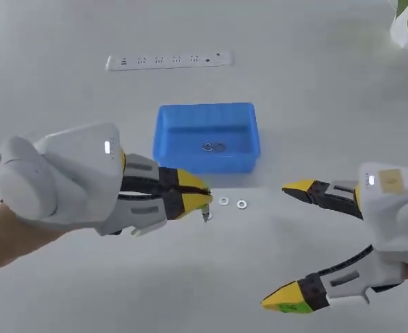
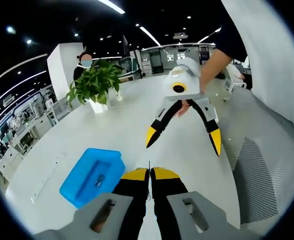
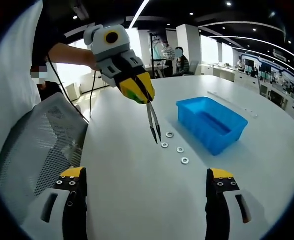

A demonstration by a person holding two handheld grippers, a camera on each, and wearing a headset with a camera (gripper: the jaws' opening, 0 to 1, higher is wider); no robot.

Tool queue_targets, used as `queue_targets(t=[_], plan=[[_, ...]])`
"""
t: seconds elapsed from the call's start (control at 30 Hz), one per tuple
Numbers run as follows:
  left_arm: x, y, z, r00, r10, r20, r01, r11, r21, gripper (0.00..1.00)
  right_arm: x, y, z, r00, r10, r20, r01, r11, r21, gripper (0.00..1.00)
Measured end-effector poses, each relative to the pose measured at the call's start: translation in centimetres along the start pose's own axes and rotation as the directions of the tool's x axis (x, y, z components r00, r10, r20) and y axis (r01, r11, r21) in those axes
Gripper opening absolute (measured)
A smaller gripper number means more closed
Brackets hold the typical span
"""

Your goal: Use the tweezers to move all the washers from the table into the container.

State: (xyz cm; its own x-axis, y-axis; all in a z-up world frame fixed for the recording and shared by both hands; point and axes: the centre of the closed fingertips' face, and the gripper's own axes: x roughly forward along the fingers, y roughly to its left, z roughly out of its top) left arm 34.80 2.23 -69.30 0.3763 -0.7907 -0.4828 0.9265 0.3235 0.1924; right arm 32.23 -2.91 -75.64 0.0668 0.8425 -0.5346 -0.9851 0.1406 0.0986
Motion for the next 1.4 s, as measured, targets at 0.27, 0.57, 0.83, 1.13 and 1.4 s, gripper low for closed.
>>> queue_targets(t=[0.27,0.57,0.83,1.13,1.4], plan=[[0.4,0.1,0.0,1.0000,-0.005,0.005,0.005,1.000,-0.007,0.06,0.1,0.0,-0.3,1.0000,0.008,0.005,-0.008,0.999,0.033,1.00],[0.7,0.6,-0.3,1.0000,-0.004,0.004,0.004,1.000,-0.011,0.06,0.3,0.1,-0.8,0.9998,0.018,-0.004,-0.018,0.999,0.048,0.99],[1.0,0.6,-0.9,0.9999,-0.013,-0.008,0.013,1.000,-0.016,0.06,0.5,0.0,-0.8,0.9998,0.017,-0.002,-0.017,0.998,0.061,0.98],[1.0,0.7,-0.9,0.9998,-0.022,0.001,0.022,0.999,-0.039,0.06,1.1,0.0,-0.4,0.9994,0.035,0.000,-0.035,0.998,0.059,0.97],[0.8,1.1,-1.1,0.9995,-0.031,0.001,0.031,0.995,-0.094,0.05,2.5,-0.7,1.3,0.9976,0.067,0.015,-0.067,0.997,0.032,0.88]])
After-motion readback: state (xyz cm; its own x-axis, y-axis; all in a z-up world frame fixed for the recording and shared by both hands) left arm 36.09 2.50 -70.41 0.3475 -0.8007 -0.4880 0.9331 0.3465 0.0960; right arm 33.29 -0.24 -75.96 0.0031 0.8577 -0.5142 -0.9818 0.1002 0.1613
